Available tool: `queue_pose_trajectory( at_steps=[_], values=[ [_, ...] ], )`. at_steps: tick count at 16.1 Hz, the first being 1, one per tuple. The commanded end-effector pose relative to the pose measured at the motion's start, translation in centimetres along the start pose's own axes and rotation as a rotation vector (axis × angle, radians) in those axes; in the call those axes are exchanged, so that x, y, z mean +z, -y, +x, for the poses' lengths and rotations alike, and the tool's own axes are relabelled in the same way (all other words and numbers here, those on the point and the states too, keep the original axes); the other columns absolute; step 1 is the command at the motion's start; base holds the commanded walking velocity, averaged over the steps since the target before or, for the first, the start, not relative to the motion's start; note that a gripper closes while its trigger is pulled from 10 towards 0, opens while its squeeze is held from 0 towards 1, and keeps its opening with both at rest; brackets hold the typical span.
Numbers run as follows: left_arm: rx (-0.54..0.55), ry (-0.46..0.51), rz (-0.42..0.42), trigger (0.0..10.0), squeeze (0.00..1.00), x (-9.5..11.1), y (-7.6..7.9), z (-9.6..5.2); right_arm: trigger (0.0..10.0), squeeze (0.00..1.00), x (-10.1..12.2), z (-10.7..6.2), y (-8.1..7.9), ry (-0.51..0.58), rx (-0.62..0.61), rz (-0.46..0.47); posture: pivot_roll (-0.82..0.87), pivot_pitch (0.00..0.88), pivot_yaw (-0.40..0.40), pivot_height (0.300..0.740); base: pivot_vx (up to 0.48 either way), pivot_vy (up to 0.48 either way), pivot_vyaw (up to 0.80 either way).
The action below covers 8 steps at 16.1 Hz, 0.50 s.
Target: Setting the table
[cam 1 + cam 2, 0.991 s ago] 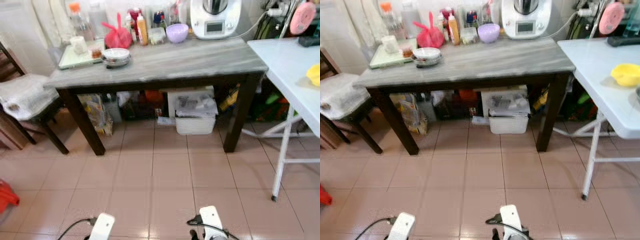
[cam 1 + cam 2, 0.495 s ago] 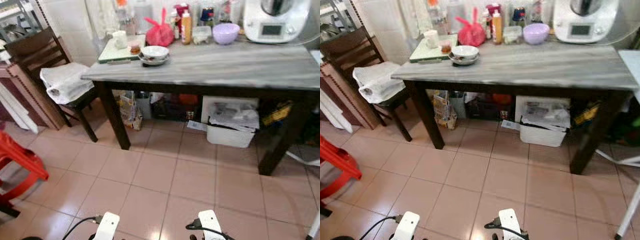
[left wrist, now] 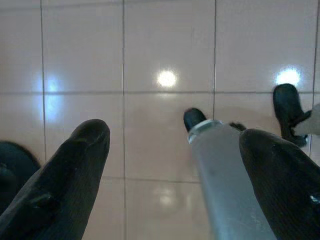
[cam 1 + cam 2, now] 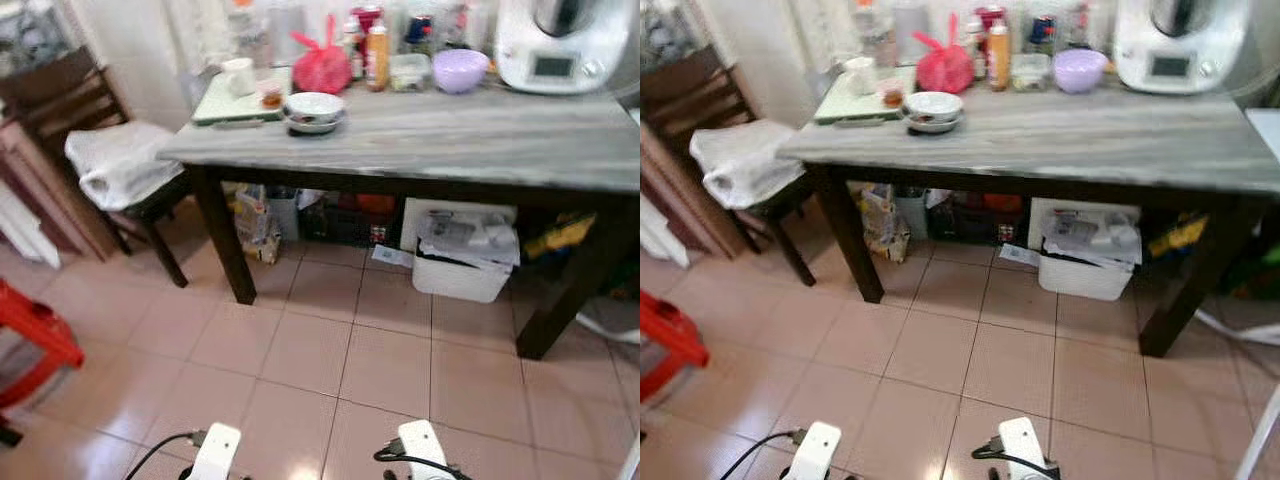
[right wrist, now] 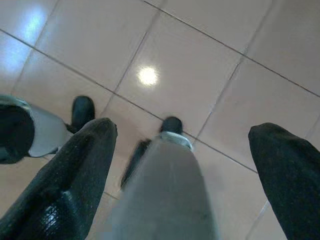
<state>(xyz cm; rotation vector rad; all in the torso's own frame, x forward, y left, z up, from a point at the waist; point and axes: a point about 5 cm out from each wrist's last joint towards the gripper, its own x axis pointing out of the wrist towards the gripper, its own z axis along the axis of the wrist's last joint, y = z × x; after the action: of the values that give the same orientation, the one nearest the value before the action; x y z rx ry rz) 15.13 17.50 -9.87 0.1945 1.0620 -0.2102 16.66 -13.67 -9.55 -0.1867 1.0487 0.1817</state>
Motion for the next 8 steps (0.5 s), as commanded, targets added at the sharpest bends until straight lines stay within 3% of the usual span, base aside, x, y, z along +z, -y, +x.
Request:
queue_pose_trajectory(
  at_steps=[1,6,8],
  values=[
    [0.015,0.002,0.014,10.0,0.0,0.24,-0.73,-0.05,10.0,0.0,-0.04,0.01,-0.51,-0.005,0.017,-0.001,-0.14,0.0,0.086,0.74,0.0,0.0,-0.79],
    [0.016,-0.004,0.027,10.0,0.0,0.09,-0.92,-0.1,10.0,0.0,0.04,0.02,-0.56,-0.003,0.018,-0.002,-0.14,0.0,0.092,0.74,0.0,0.0,-0.79],
    [0.014,-0.004,0.031,10.0,0.0,0.1,-0.96,-0.11,10.0,0.0,0.06,0.02,-0.57,-0.002,0.016,-0.007,-0.15,0.0,0.096,0.74,0.0,0.0,0.0]
  ],
)
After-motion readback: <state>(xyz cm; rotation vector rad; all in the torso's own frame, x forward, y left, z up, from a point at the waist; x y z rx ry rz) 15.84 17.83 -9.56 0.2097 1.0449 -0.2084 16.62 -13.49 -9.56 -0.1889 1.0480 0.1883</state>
